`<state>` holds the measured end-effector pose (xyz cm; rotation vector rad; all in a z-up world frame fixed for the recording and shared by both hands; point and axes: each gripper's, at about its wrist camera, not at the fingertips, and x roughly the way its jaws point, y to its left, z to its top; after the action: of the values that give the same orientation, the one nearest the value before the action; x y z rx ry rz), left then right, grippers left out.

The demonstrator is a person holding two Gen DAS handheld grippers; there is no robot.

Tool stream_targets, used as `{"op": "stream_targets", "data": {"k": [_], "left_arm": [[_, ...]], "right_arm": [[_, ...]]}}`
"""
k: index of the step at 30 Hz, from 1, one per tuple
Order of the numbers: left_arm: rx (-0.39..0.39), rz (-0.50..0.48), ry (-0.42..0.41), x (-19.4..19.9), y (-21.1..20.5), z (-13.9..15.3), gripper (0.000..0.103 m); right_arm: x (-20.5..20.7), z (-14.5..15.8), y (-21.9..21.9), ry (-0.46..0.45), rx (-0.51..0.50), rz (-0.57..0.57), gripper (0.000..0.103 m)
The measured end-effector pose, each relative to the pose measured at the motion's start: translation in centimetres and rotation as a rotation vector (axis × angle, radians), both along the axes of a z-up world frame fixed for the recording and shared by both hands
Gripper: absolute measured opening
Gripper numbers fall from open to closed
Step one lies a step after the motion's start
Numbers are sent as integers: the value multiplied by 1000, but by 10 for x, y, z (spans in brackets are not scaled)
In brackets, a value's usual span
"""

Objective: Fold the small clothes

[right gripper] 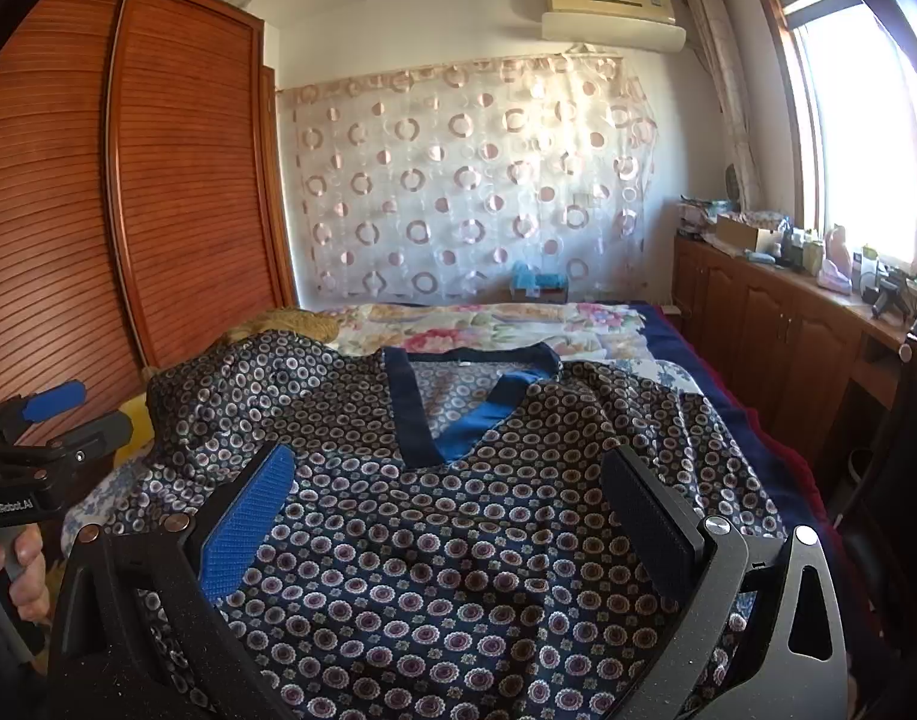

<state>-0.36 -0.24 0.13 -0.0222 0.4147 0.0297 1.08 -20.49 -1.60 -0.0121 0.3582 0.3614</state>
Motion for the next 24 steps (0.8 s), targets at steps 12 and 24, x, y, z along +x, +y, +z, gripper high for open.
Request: {"op": "stream_targets", "data": {"k": [12,24], "left_arm": [[7,4,-13,-3,-2,5,103],[13,5,-18,-3,-5,7,103]], "right_arm": [[0,1,2,-2,2,1,103],[-2,4,1,-4,2,2,103]]}}
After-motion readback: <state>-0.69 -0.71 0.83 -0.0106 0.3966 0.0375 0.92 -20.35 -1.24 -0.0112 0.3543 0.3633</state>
